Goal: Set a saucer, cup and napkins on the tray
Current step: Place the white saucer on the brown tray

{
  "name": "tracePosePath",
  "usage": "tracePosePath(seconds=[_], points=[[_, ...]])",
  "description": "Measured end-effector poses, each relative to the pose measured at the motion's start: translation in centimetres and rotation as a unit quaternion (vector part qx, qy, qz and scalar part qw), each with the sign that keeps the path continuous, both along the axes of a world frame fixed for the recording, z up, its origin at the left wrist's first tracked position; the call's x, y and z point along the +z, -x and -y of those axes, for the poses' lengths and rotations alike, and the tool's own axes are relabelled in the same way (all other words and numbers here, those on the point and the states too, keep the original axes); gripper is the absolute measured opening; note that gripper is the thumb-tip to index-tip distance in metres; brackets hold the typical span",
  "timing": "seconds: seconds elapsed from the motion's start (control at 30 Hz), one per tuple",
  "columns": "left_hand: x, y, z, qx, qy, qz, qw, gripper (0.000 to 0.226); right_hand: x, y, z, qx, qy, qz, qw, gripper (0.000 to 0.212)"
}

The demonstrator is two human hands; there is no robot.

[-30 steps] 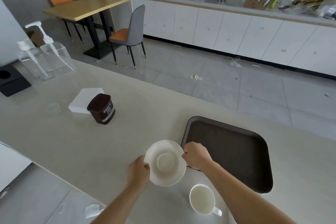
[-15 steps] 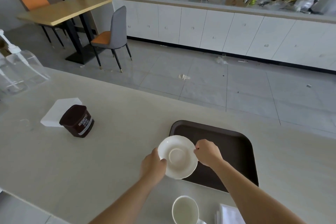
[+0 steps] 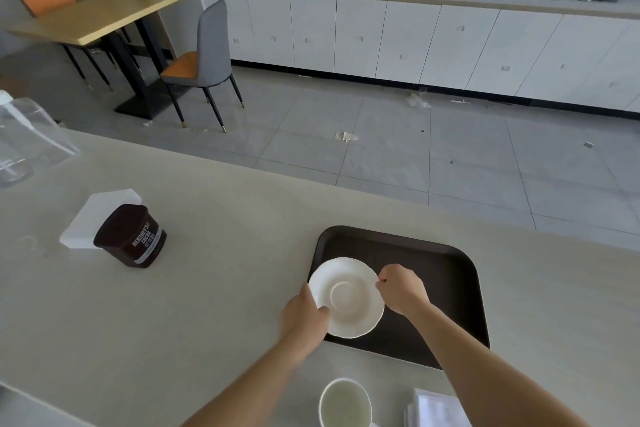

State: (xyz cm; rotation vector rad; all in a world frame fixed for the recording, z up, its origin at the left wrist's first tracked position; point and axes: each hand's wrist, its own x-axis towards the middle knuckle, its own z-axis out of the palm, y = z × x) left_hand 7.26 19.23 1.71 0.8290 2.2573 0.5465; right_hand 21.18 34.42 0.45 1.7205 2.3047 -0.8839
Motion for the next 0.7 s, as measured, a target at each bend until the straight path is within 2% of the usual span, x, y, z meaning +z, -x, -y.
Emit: tracePosePath(seconds=[0.27, 0.43, 0.57, 0.7], points=[[0.0, -0.3, 0.6, 0.003, 0.004, 0.009, 1.000, 0.052, -0.6, 0.2, 0.4, -0.008, 0.003, -0.012, 1.000, 0.021], [0.2, -0.4, 1.1, 0.010, -0.015, 0.011, 1.000, 0.044, -0.7, -0.1, 0.9, -0.011, -0.009, -0.033, 0.999, 0.025], [0.2, -0.5, 1.8, 0.016, -0.039, 0.011, 0.999, 0.047, -0.9, -0.8, 1.3, -0.014, -0.015, -0.057, 0.998, 0.023], [0.4, -0.5, 2.9, 0.033, -0.078, -0.002, 0.996, 0.034, -0.6, -1.8, 2.0, -0.041, -0.026, -0.088, 0.995, 0.026]])
